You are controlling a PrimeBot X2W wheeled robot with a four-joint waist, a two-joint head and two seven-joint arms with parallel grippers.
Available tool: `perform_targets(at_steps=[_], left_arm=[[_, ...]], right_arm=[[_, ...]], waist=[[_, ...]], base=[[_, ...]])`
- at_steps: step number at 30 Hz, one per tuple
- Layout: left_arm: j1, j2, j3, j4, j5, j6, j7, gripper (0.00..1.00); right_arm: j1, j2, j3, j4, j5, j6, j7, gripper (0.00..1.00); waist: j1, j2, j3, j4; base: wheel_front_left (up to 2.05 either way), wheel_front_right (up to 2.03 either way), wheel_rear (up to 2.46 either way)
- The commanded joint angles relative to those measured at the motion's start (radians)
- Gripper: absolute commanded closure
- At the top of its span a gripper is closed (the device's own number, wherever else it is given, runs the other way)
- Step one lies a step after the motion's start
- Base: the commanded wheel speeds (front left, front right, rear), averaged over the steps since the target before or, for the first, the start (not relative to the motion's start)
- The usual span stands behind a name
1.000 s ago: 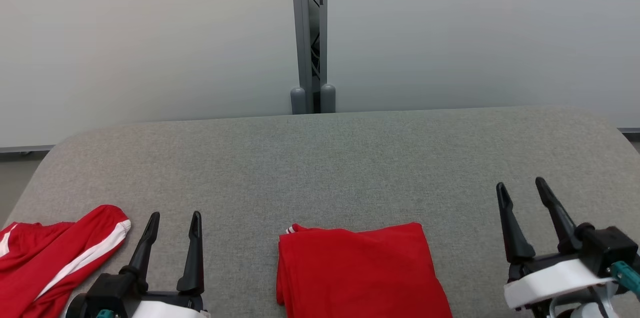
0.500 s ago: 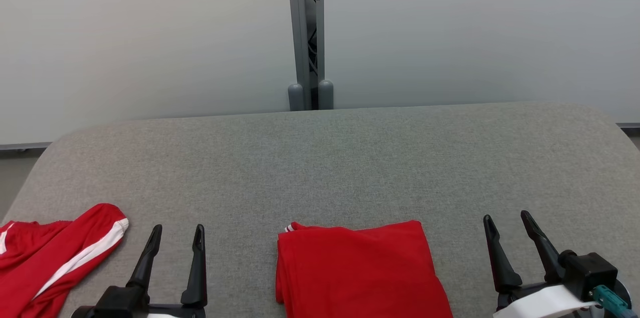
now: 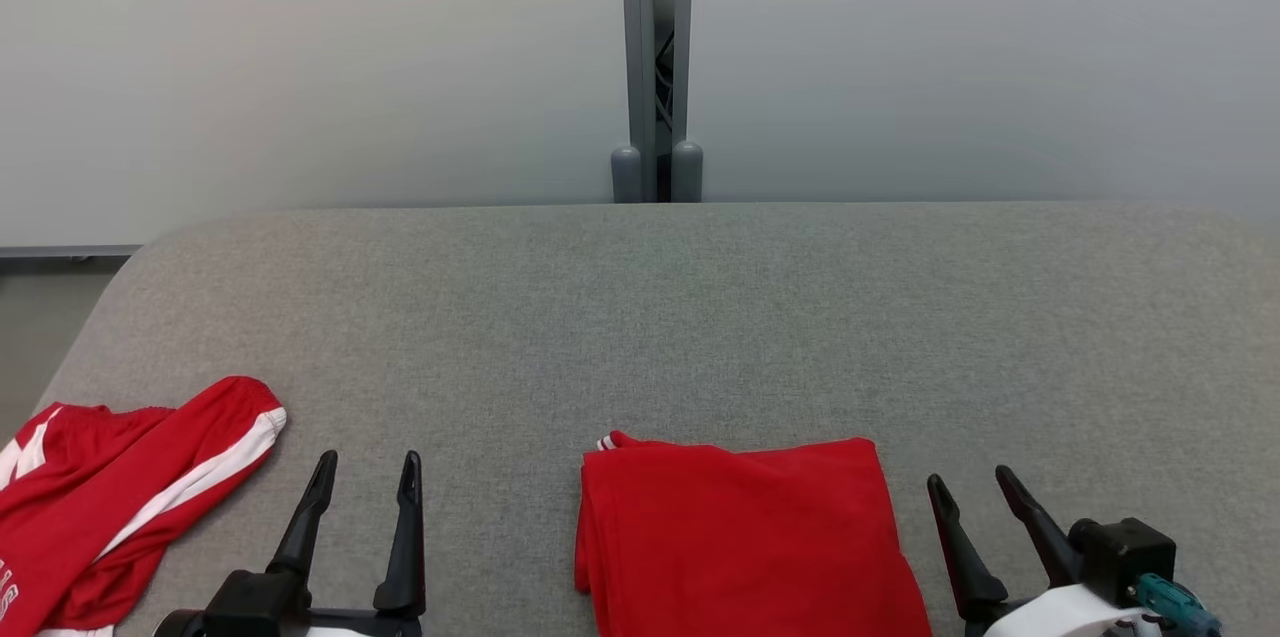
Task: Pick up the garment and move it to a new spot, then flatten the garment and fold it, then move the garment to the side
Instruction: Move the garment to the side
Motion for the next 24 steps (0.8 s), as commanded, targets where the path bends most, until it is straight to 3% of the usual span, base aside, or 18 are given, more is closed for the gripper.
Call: perform_targets(at_steps=[1, 8, 12, 17, 24], left_arm=[[-0.019, 0.004, -0.004, 0.002, -0.003, -0.008, -0.004, 0.00], [-0.042, 0.005, -0.034, 0.018, -0.001, -0.027, -0.004, 0.00], [-0.058, 0.004, -0.038, 0.024, -0.005, -0.030, -0.004, 0.00], [-0.080, 0.004, -0.038, 0.026, -0.009, -0.038, -0.004, 0.00], [-0.087, 0.004, -0.034, 0.026, -0.009, -0.040, -0.004, 0.00]], right_arm=[[-0.027, -0.019, 0.024, 0.049, 0.034, 0.000, 0.001, 0.00], [-0.133, -0.048, 0.144, 0.234, 0.336, 0.000, 0.098, 0.00], [-0.183, -0.076, 0.204, 0.277, 0.478, 0.000, 0.152, 0.00], [-0.227, -0.110, 0.270, 0.329, 0.579, 0.000, 0.189, 0.00], [-0.250, -0.109, 0.356, 0.371, 0.670, 0.000, 0.204, 0.00]], waist=[[0.0000, 0.0000, 0.017, 0.014], [0.0000, 0.0000, 0.074, 0.056], [0.0000, 0.0000, 0.106, 0.082], [0.0000, 0.0000, 0.134, 0.109], [0.0000, 0.0000, 0.141, 0.121]], base=[[0.00, 0.00, 0.00], [0.00, 0.00, 0.00], [0.00, 0.00, 0.00], [0.00, 0.00, 0.00], [0.00, 0.00, 0.00]])
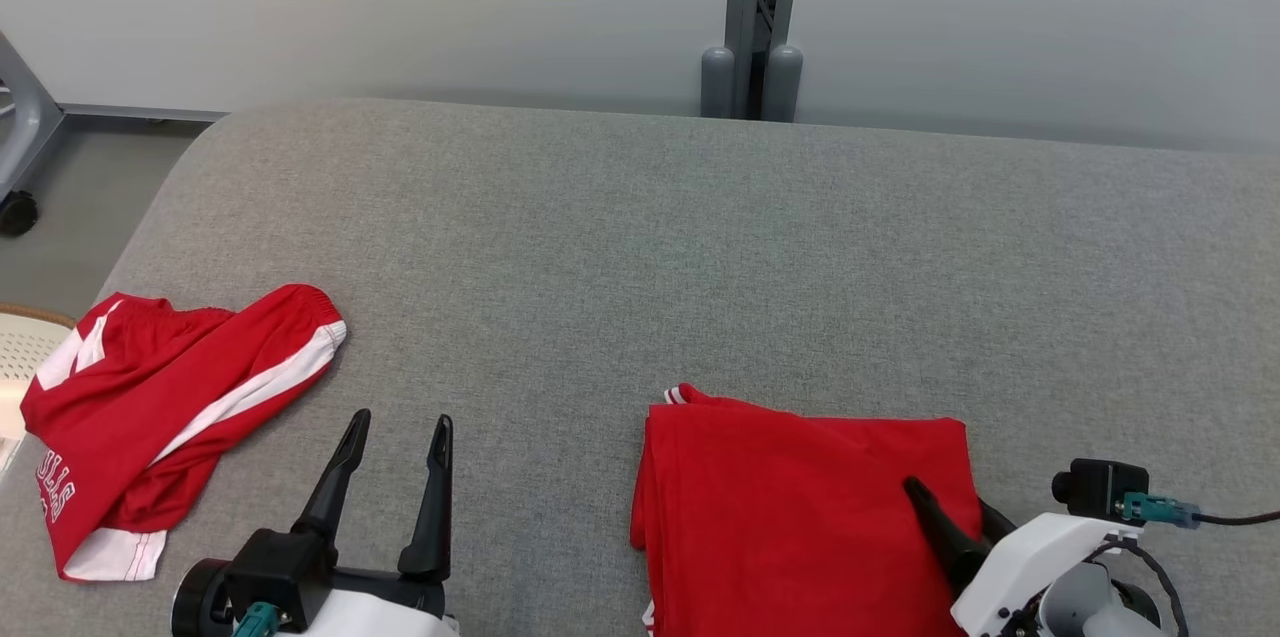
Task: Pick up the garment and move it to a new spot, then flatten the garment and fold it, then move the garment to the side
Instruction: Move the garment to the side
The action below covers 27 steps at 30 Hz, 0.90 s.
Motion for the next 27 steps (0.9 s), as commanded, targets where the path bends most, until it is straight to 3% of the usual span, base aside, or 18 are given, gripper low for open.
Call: perform_targets(at_steps=[1, 3, 4, 18, 27], left_arm=[[-0.015, 0.004, 0.005, 0.001, -0.004, -0.003, -0.004, 0.00], [-0.016, 0.004, 0.005, 0.002, -0.003, -0.004, -0.004, 0.00], [-0.017, 0.004, 0.005, 0.003, 0.000, -0.004, -0.004, 0.00], [-0.029, 0.004, -0.027, -0.020, 0.003, 0.010, -0.004, 0.00], [-0.066, 0.004, -0.061, -0.034, -0.020, 0.013, -0.004, 0.00]], right_arm=[[0.007, 0.004, 0.032, 0.011, 0.024, 0.000, 0.014, 0.26], [0.000, -0.006, 0.060, 0.006, 0.033, 0.000, -0.002, 0.95], [-0.005, -0.011, 0.075, 0.004, 0.038, 0.000, -0.010, 1.00], [-0.125, -0.121, 0.203, 0.062, 0.032, -0.002, -0.080, 1.00], [-0.273, -0.289, 0.254, 0.105, -0.008, -0.001, -0.087, 1.00]], waist=[[0.0000, 0.0000, 0.002, -0.001], [0.0000, 0.0000, 0.003, -0.002], [0.0000, 0.0000, 0.002, -0.004], [0.0000, 0.0000, 0.036, -0.052], [0.0000, 0.0000, 0.127, -0.122]], base=[[0.00, 0.00, 0.00], [0.00, 0.00, 0.00], [0.00, 0.00, 0.00], [0.00, 0.00, 0.00], [0.00, 0.00, 0.00]])
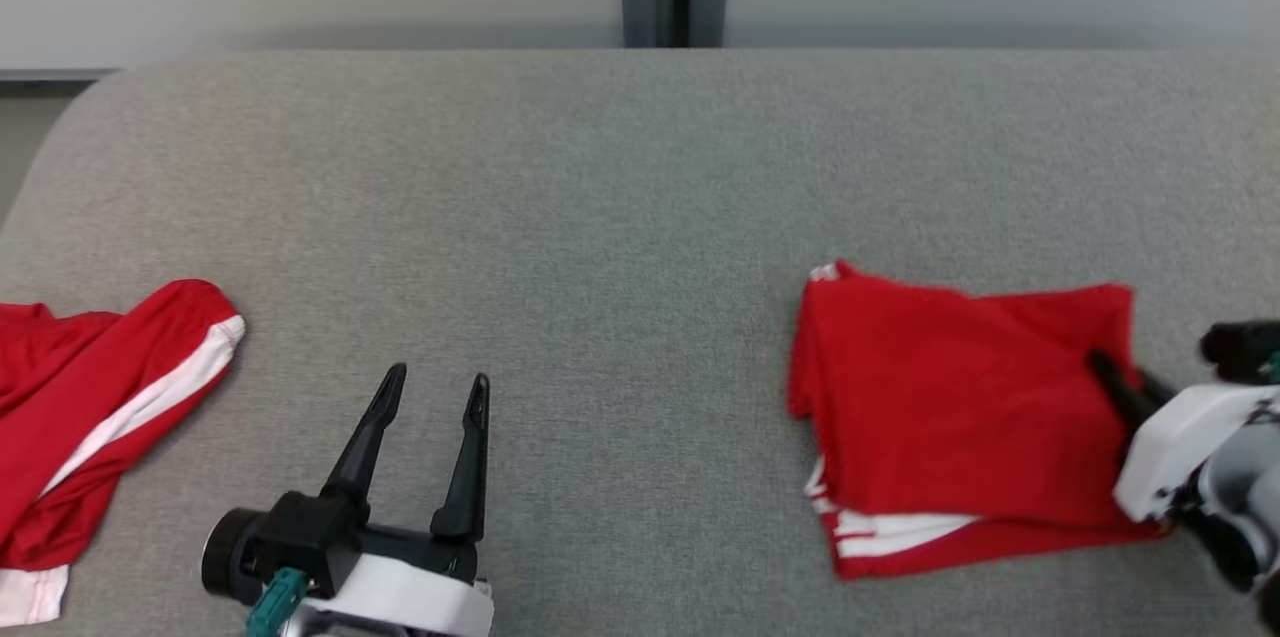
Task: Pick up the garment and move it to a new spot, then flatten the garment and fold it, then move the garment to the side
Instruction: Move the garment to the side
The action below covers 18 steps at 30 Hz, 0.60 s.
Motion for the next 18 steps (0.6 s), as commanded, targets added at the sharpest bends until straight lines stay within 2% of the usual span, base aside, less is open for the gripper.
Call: perform_targets(at_steps=[1, 9, 18], left_arm=[[-0.026, 0.004, -0.004, -0.006, -0.009, 0.001, -0.004, 0.00], [-0.100, 0.004, -0.031, -0.012, -0.001, -0.014, -0.004, 0.00], [-0.163, 0.004, -0.011, -0.024, 0.021, -0.036, -0.004, 0.00]], right_arm=[[-0.026, -0.033, 0.000, 0.006, -0.005, -0.003, -0.008, 1.00], [-0.157, -0.164, -0.002, 0.054, -0.022, -0.003, -0.018, 1.00], [-0.289, -0.240, 0.026, 0.181, -0.183, -0.003, -0.085, 1.00]], waist=[[0.0000, 0.0000, 0.037, -0.028], [0.0000, 0.0000, 0.154, -0.097], [0.0000, 0.0000, 0.258, -0.124]], base=[[0.00, 0.00, 0.00], [0.00, 0.00, 0.00], [0.00, 0.00, 0.00]])
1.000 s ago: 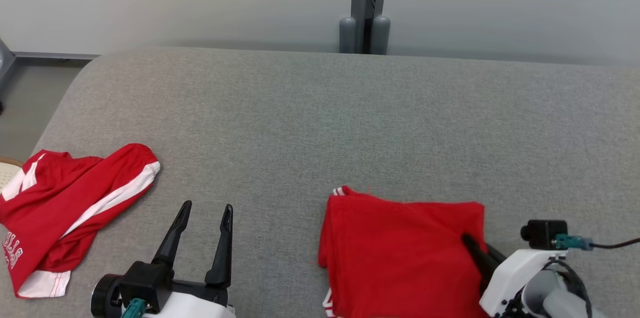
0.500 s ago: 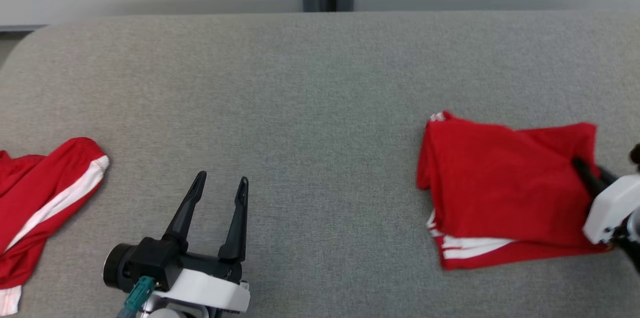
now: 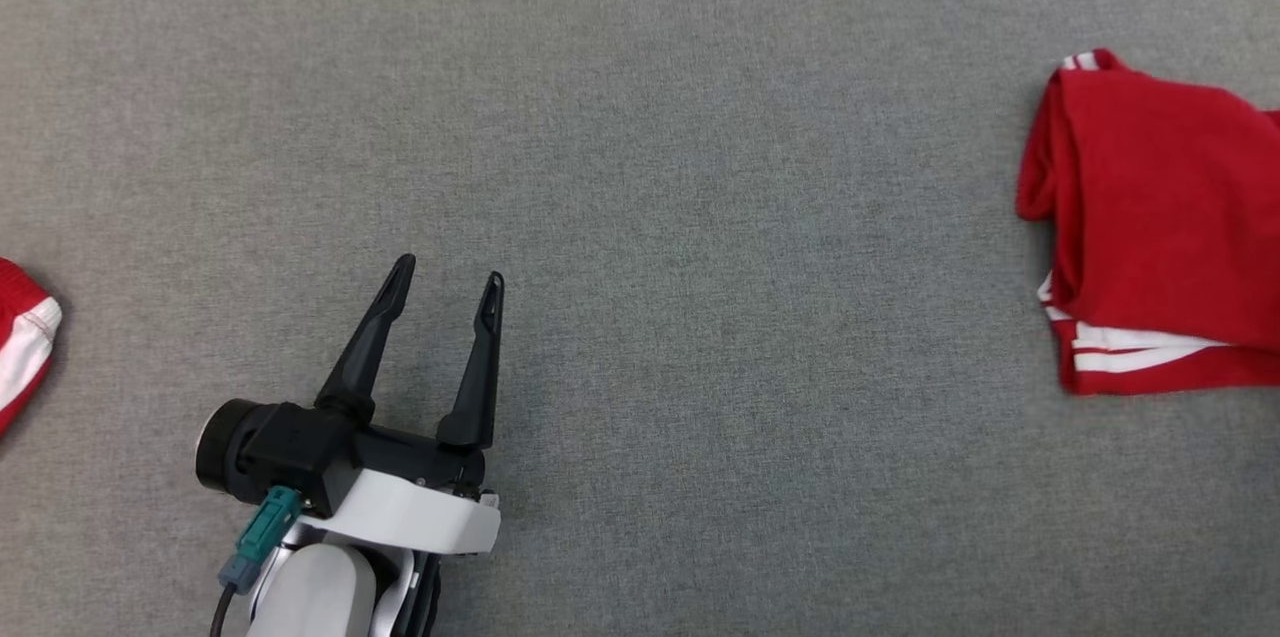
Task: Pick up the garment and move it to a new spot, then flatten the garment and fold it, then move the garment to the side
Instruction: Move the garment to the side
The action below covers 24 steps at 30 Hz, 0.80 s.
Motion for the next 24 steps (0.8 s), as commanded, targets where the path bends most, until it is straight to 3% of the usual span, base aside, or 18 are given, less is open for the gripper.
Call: perform_targets(at_steps=[1, 8, 15, 20, 21, 22, 24], left_arm=[[-0.017, 0.004, 0.010, 0.000, 0.008, -0.009, -0.004, 0.00], [-0.036, 0.005, 0.025, 0.003, 0.020, -0.027, -0.004, 0.00], [-0.056, 0.004, 0.025, 0.005, 0.012, -0.037, -0.004, 0.00], [-0.059, 0.004, 0.038, 0.011, 0.001, -0.036, -0.004, 0.00], [-0.059, 0.004, 0.040, 0.011, 0.001, -0.037, -0.004, 0.00], [-0.057, 0.005, 0.045, 0.013, 0.002, -0.039, -0.004, 0.00], [-0.057, 0.005, 0.049, 0.016, 0.001, -0.040, -0.004, 0.00]], right_arm=[[-0.032, -0.017, -0.002, 0.030, -0.035, -0.002, -0.014, 1.00], [-0.155, -0.019, -0.046, 0.173, -0.211, -0.002, -0.035, 1.00], [-0.235, -0.063, -0.206, 0.198, -0.412, -0.002, -0.035, 1.00], [-0.194, -0.044, -0.336, 0.205, -0.524, -0.002, -0.034, 1.00], [-0.189, -0.042, -0.362, 0.198, -0.543, -0.002, -0.034, 0.68], [-0.170, -0.028, -0.411, 0.194, -0.585, -0.002, -0.034, 0.00], [-0.158, -0.018, -0.458, 0.188, -0.627, -0.002, -0.035, 0.00]], waist=[[0.0000, 0.0000, 0.034, -0.011], [0.0000, 0.0000, 0.077, -0.005], [0.0000, 0.0000, 0.113, 0.017], [0.0000, 0.0000, 0.124, 0.029], [0.0000, 0.0000, 0.125, 0.030], [0.0000, 0.0000, 0.125, 0.030], [0.0000, 0.0000, 0.122, 0.030]], base=[[0.00, 0.00, 0.00], [0.00, 0.00, 0.00], [0.00, 0.00, 0.00], [0.00, 0.00, 0.00], [0.00, 0.00, 0.00], [0.00, 0.00, 0.00], [0.00, 0.00, 0.00]])
